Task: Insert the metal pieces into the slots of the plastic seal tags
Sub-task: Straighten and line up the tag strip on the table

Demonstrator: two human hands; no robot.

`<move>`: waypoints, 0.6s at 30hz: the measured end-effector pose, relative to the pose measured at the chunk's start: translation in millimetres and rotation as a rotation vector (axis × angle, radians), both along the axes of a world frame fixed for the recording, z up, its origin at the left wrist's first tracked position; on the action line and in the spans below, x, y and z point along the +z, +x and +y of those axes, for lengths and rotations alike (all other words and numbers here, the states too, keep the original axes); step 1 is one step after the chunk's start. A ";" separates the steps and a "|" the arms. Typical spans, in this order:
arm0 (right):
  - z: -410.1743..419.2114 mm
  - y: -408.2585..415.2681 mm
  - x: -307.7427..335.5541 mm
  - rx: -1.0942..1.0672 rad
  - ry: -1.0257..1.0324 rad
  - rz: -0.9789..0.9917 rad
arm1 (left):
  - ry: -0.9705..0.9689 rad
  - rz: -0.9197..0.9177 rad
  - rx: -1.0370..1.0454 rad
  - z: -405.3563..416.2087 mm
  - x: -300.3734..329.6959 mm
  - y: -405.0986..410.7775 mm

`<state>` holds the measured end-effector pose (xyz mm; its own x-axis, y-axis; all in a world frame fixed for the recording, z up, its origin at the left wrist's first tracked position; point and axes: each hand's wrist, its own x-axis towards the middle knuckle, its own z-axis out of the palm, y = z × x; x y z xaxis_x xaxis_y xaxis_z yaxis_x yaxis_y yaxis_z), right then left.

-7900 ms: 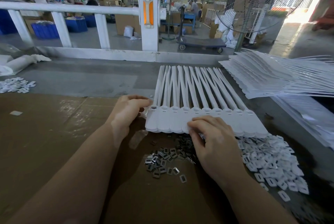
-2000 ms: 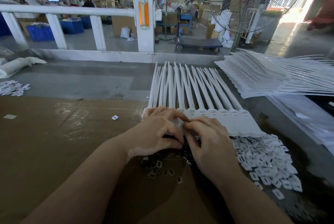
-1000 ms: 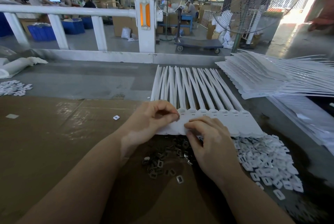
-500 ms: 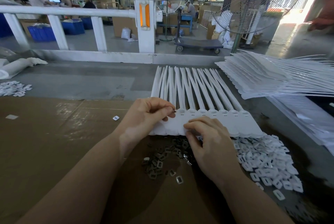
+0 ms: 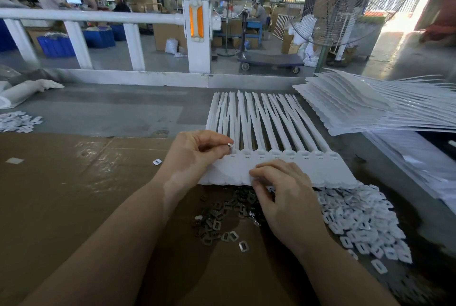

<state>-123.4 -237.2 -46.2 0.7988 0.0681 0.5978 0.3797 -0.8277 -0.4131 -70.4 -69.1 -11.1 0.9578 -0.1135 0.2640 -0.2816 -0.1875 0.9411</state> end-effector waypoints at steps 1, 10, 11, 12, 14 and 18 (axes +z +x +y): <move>0.0 0.0 0.2 0.002 0.001 0.003 | -0.016 0.004 0.017 0.5 0.9 1.0; 0.1 0.2 1.7 0.008 -0.007 0.029 | 0.214 0.060 0.040 3.9 13.8 22.1; 0.1 0.2 1.7 0.009 -0.005 0.028 | 0.238 0.075 0.032 3.1 14.9 24.2; 0.1 0.1 1.7 0.009 -0.002 0.028 | 0.265 0.094 0.024 2.2 16.1 26.3; 0.3 0.2 1.5 0.011 0.004 0.030 | 0.337 0.133 0.002 0.5 17.8 30.4; 0.3 0.5 1.4 0.012 0.009 0.020 | 0.469 0.190 -0.018 -3.4 22.7 37.8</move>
<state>-122.8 -236.8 -44.8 0.8097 0.0723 0.5824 0.3810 -0.8196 -0.4280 -32.7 -72.5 11.6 0.9807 -0.1954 0.0018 -0.1208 -0.5988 0.7917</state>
